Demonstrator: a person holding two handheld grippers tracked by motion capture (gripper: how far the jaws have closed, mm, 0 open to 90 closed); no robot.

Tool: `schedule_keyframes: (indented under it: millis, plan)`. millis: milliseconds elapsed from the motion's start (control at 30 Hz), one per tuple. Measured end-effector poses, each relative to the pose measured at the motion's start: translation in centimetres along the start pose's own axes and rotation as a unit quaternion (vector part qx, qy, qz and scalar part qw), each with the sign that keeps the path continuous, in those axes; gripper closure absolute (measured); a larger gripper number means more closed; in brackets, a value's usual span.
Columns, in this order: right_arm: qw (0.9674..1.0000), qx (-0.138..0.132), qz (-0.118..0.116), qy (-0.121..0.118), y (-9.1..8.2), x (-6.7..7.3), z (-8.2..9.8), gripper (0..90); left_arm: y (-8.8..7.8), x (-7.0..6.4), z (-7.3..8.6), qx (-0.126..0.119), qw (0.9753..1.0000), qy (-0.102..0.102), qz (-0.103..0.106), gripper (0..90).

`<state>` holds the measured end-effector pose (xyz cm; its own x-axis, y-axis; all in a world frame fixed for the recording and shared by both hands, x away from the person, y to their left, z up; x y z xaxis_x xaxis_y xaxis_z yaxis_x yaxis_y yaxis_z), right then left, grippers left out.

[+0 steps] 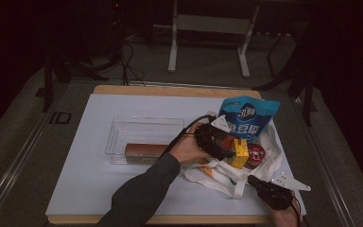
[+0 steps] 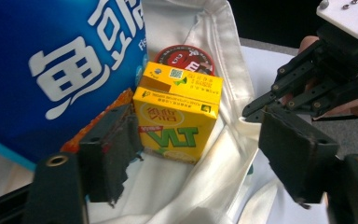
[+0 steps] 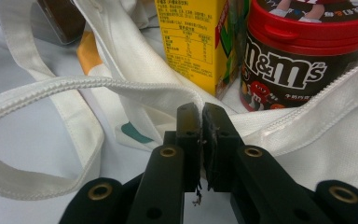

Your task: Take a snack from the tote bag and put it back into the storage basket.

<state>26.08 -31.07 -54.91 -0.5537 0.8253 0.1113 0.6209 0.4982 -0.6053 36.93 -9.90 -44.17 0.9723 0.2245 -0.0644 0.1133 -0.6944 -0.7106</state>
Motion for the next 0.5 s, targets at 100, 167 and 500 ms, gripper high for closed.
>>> schedule_keyframes:
  millis: [100, 167, 500]
  plan:
    - [1.0000, 0.001, 0.000, 0.002, 0.1, 0.0, 0.0, 84.4, 0.3, 0.0, 0.0, -0.001, 1.0000, 0.002, -0.001, 25.8]
    - [1.0000, 0.001, 0.000, 0.002, 0.0, 0.0, 0.0, 84.4, 0.5, -0.1, -0.1, -0.002, 1.0000, 0.003, -0.005, 25.3]
    - [1.0000, 0.001, 0.000, 0.002, 0.0, 0.0, 0.0, 84.4, 2.0, 0.4, -0.4, 0.002, 0.9999, -0.016, 0.001, 21.7]
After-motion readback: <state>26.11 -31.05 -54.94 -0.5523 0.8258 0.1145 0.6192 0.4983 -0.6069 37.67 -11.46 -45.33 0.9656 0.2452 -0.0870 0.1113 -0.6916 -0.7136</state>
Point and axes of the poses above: each handheld gripper's, and its own axes: y roughly forward along the jaws, z roughly out of its underside, x roughly to its left, the point moved 4 cm from there along y, roughly forward along the jaws, and after that the axes turned 7 degrees about x, right-handed, at the moved point
